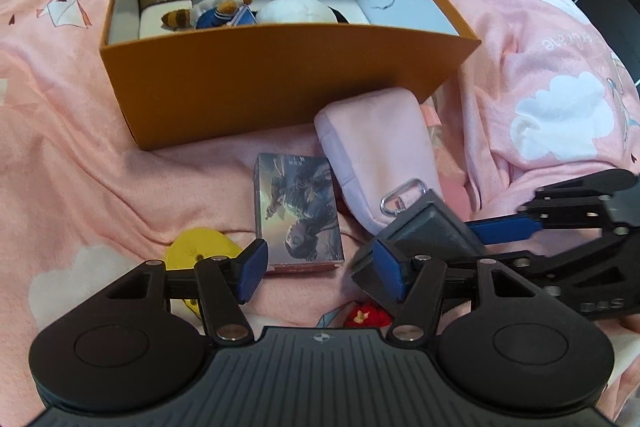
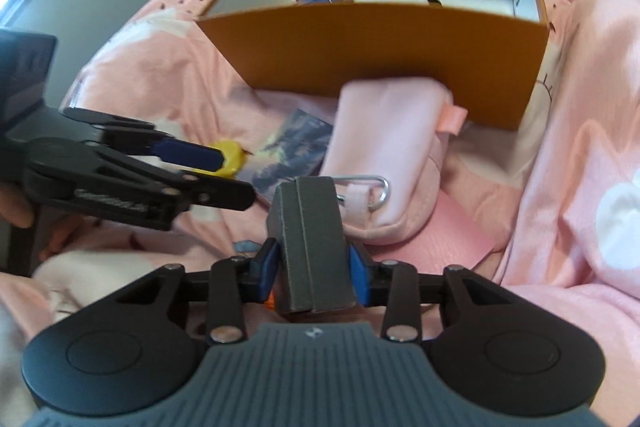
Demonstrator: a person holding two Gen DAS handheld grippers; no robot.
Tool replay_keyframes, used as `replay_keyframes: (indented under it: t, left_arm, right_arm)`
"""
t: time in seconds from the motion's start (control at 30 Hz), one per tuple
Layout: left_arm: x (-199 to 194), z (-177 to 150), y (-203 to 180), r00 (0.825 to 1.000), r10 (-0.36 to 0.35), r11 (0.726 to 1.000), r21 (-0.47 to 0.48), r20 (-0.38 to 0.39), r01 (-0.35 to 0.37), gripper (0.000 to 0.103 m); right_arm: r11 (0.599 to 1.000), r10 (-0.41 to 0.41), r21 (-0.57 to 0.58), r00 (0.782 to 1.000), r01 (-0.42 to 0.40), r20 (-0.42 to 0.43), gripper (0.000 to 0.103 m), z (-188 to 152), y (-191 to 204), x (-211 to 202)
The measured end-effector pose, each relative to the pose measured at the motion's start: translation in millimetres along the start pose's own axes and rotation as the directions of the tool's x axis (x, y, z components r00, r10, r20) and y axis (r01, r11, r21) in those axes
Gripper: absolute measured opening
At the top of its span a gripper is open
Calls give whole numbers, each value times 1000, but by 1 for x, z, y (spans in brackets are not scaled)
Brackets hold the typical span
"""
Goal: Organize objects
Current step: 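Grasp the dark grey pouch with the right gripper and lift it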
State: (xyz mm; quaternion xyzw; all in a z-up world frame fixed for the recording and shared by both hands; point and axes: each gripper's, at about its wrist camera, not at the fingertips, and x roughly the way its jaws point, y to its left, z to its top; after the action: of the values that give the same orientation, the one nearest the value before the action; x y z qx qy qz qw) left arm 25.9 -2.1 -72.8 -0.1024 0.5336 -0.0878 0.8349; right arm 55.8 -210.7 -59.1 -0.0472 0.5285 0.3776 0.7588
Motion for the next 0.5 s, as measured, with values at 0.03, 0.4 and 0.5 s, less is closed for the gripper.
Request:
replay_keyframes:
  t: [0.03, 0.4, 0.5]
  left_arm:
    - [0, 1, 0, 1000, 3, 1000, 0, 4, -3, 72]
    - [10, 24, -5, 999, 41, 998, 53, 17, -42, 85]
    - [24, 31, -8, 998, 63, 996, 69, -25, -61, 85]
  right_arm:
    - [1000, 4, -1, 1000, -4, 10, 40, 1, 1, -5]
    - [988, -153, 16, 966, 153, 210, 39, 32, -3, -55]
    - [981, -188, 84, 956, 173, 225, 39, 40, -16, -46]
